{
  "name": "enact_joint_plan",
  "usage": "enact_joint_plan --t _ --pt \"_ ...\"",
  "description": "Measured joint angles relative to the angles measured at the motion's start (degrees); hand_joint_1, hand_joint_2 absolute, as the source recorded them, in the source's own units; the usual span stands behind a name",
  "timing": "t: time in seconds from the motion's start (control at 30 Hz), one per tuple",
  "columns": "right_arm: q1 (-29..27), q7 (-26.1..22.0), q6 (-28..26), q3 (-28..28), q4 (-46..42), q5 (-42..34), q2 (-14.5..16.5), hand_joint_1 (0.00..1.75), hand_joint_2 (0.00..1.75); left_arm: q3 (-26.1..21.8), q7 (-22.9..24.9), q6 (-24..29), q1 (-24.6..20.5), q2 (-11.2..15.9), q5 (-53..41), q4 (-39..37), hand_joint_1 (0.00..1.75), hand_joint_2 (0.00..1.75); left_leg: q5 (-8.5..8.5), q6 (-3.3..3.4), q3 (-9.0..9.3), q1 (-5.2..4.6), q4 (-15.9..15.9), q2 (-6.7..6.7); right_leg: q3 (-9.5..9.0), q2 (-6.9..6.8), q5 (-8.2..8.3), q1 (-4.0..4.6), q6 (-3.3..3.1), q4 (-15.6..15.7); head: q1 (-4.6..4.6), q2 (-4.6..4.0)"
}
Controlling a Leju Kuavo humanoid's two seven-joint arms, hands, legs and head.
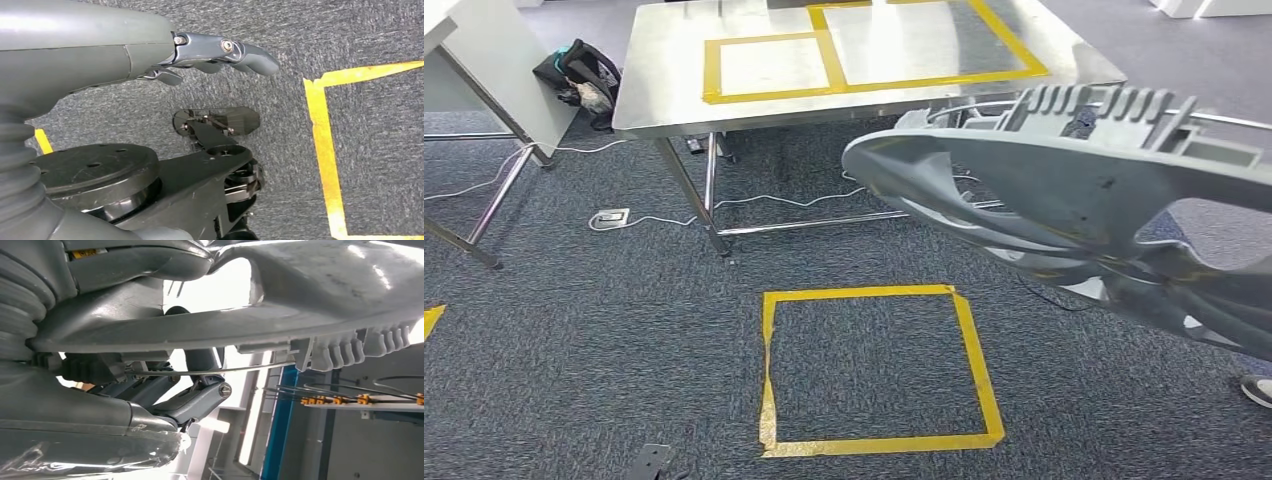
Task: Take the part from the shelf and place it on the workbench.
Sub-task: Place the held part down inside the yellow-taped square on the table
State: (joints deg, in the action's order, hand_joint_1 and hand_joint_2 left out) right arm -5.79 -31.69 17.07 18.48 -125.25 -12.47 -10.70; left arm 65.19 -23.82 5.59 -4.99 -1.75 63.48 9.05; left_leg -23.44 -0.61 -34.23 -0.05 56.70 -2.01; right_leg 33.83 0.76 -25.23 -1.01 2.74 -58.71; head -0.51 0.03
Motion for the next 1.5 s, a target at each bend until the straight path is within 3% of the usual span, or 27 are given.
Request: enact_joint_plan --t 0.23,0.3,0.4,0.47,0.53,0.6,0.63,0.7,0.73,0.8,0.87,0.93,1.0,1.07,1.1,1.13,1.17,1.23,1.27,1.33,1.4,1.43,1.5 --pt "0.58 0.94 -0.57 0.32 1.0 1.14 -0.5 1.75 1.75 0.03 0.0 -0.56 0.02 0.0 -0.01 0.0 0.0 1.75 -0.01 0.06 -0.03 -0.06 0.07 0.0 -0.01 0.0 0.03 -0.11 0.05 0.05 0.0 -0.01" --pt "0.65 1.42 -1.5 0.43 1.36 1.92 -0.52 1.75 1.75 0.03 -0.01 -0.62 0.02 0.07 0.07 0.0 0.0 1.75 -0.19 0.57 -0.16 -0.21 0.3 0.01 -0.04 0.0 0.13 -0.32 0.39 0.26 -0.05 0.0" --pt "0.73 1.8 -4.29 0.48 1.87 4.92 -0.77 1.75 1.75 0.05 -0.01 -0.63 0.01 0.06 0.14 0.01 0.0 1.75 0.09 1.95 0.58 -0.09 -1.2 0.09 -0.21 -0.04 0.27 -0.32 1.07 0.91 -0.13 -0.01" --pt "0.95 1.93 -5.7 0.48 2.35 6.11 -1.17 1.75 1.75 0.14 0.08 -0.61 0.0 -0.04 0.13 0.01 0.0 1.75 0.83 2.24 1.67 0.41 -2.91 0.21 0.96 -0.14 -1.22 -0.18 1.43 -1.52 0.1 -0.01" --pt "1.26 2.05 -6.24 0.47 2.92 6.26 -1.42 1.75 1.75 0.34 0.19 -0.54 0.0 -0.04 0.12 0.0 0.0 1.75 0.97 2.09 2.01 0.68 -3.24 0.32 4.4 -0.2 -4.5 -0.36 1.98 -8.39 0.28 -0.01" --pt "1.23 2.13 -6.36 0.46 3.45 6.31 -1.51 1.75 1.75 0.55 0.31 -0.51 0.05 -0.04 0.11 0.0 0.0 1.75 0.67 1.71 2.12 0.97 -3.09 0.31 7.27 -0.25 -5.87 -0.74 2.69 -13.54 0.28 -0.01" --pt "1.11 2.17 -6.36 0.45 3.68 6.34 -1.55 1.75 1.75 0.63 0.38 -0.52 0.09 -0.08 0.1 0.0 0.0 1.75 0.42 1.37 2.24 1.23 -2.93 0.25 7.24 -0.27 -4.96 -0.96 3.09 -13.14 0.28 -0.01" --pt "0.9 2.2 -6.35 0.45 4.01 6.36 -1.75 1.75 1.75 0.81 0.5 -0.54 0.14 -0.16 0.07 0.0 0.0 1.75 -0.43 0.31 2.49 1.89 -2.1 0.07 4.06 -0.29 -1.22 -1.61 4.18 -6.53 0.31 -0.01" --pt "0.84 2.19 -6.32 0.42 4.18 6.34 -1.84 1.75 1.75 0.9 0.54 -0.51 0.11 0.03 0.05 -0.06 0.0 1.75 -1.06 -0.35 2.44 2.1 -1.4 -0.02 2.17 0.02 -0.13 -1.85 4.56 -3.21 0.5 -0.01" --pt "0.65 2.17 -6.29 0.36 4.48 6.32 -2.0 1.75 1.75 1.02 0.61 -0.44 0.08 0.25 0.03 -0.18 0.0 1.75 -2.13 -1.26 2.17 2.06 -0.27 -0.15 0.32 0.6 -0.03 -2.12 3.83 -0.3 0.64 -0.01" --pt "0.38 2.17 -6.27 0.28 4.74 6.47 -2.07 1.75 1.75 1.06 0.67 -0.41 0.13 0.25 0.01 -0.24 0.0 1.75 -2.53 -1.5 2.13 1.97 -0.07 -0.22 0.46 0.82 -0.88 -2.02 2.02 -1.06 0.31 0.0" --pt "0.22 2.16 -6.34 0.23 4.87 6.76 -2.21 1.75 1.75 1.08 0.68 -0.41 0.12 0.25 -0.05 -0.24 0.0 1.75 -3.18 -1.7 1.73 2.02 1.18 0.36 0.27 0.74 -1.49 -1.88 0.98 -1.43 -0.07 0.0" --pt "0.2 2.09 -6.49 0.23 4.9 7.11 -2.42 1.75 1.75 1.13 0.68 -0.41 -0.02 0.24 -0.1 -0.24 0.0 1.75 -5.38 -1.65 -1.28 1.83 6.8 1.2 -0.33 0.5 -2.06 -1.66 0.12 -1.45 -0.24 0.0" --pt "0.19 2.05 -6.68 0.22 4.97 7.55 -2.52 1.75 1.75 1.26 0.68 -0.39 -0.02 0.24 -0.12 -0.24 0.0 1.75 -7.82 -1.21 -6.43 1.55 14.92 1.45 -1.04 0.25 -2.75 -1.32 -0.41 -1.43 -0.29 0.0" --pt "0.16 2.04 -6.8 0.21 5.03 7.76 -2.55 1.75 1.75 1.34 0.68 -0.38 0.07 0.24 -0.12 -0.24 0.0 1.75 -7.88 -0.86 -8.45 1.38 17.51 1.45 -1.53 0.19 -3.2 -1.12 -0.56 -1.43 -0.3 0.0" --pt "0.14 2.02 -6.92 0.19 5.08 7.96 -2.6 1.75 1.75 1.42 0.68 -0.36 0.14 0.25 -0.12 -0.24 0.0 1.75 -6.7 -0.41 -9.51 1.15 18.02 1.44 -2.16 0.16 -3.72 -0.92 -0.62 -1.42 -0.3 0.0" --pt "0.14 1.97 -7.01 0.18 5.12 8.12 -2.71 1.75 1.75 1.46 0.68 -0.34 0.2 0.25 -0.12 -0.24 0.0 1.75 -4.37 0.16 -9.47 0.85 16.32 1.44 -2.95 0.15 -4.31 -0.75 -0.6 -1.39 -0.3 0.0" --pt "0.15 1.82 -7.1 0.15 5.14 8.3 -2.95 1.75 1.75 1.5 0.68 -0.32 0.26 0.31 -0.12 -0.24 0.0 1.75 1.07 1.53 -7.33 0.04 9.49 1.47 -4.51 0.09 -5.62 -0.54 -0.4 -1.2 -0.27 0.0" --pt "0.16 1.71 -7.12 0.14 5.16 8.33 -3.05 1.75 1.75 1.52 0.69 -0.31 0.26 0.33 -0.12 -0.24 0.0 1.75 2.3 2.03 -5.98 -0.3 6.24 1.5 -5.01 0.11 -6.23 -0.42 -0.18 -1.01 -0.25 -0.01" --pt "0.15 1.54 -7.17 0.08 5.2 8.39 -3.22 1.75 1.75 1.61 0.81 -0.3 0.19 0.35 -0.13 -0.24 0.0 1.75 1.76 2.02 -4.4 -0.66 2.95 1.58 -5.72 0.07 -6.81 -0.29 0.38 -0.38 -0.18 -0.01" --pt "0.08 1.5 -7.21 -0.07 5.21 8.56 -3.46 1.75 1.75 1.79 0.97 -0.3 0.14 0.27 -0.15 -0.24 0.0 1.75 0.65 1.76 -3.36 -0.51 1.65 1.5 -6.62 -0.12 -6.59 -0.29 1.01 0.01 -0.16 -0.01" --pt "0.07 1.5 -7.22 -0.16 5.23 8.67 -3.58 1.75 1.75 1.87 1.02 -0.29 0.17 0.27 -0.16 -0.24 0.0 1.75 0.35 1.97 -2.71 -0.38 1.28 1.37 -6.53 -0.25 -6.35 -0.3 1.24 -0.92 -0.16 -0.01" --pt "0.12 1.43 -7.26 -0.32 5.3 8.81 -3.72 1.75 1.75 1.99 1.07 -0.27 0.26 0.31 -0.2 -0.24 0.0 1.75 -0.49 2.38 -1.3 -0.2 0.98 1.12 -3.59 -0.42 -6.8 -0.22 1.43 -6.03 0.0 0.0"
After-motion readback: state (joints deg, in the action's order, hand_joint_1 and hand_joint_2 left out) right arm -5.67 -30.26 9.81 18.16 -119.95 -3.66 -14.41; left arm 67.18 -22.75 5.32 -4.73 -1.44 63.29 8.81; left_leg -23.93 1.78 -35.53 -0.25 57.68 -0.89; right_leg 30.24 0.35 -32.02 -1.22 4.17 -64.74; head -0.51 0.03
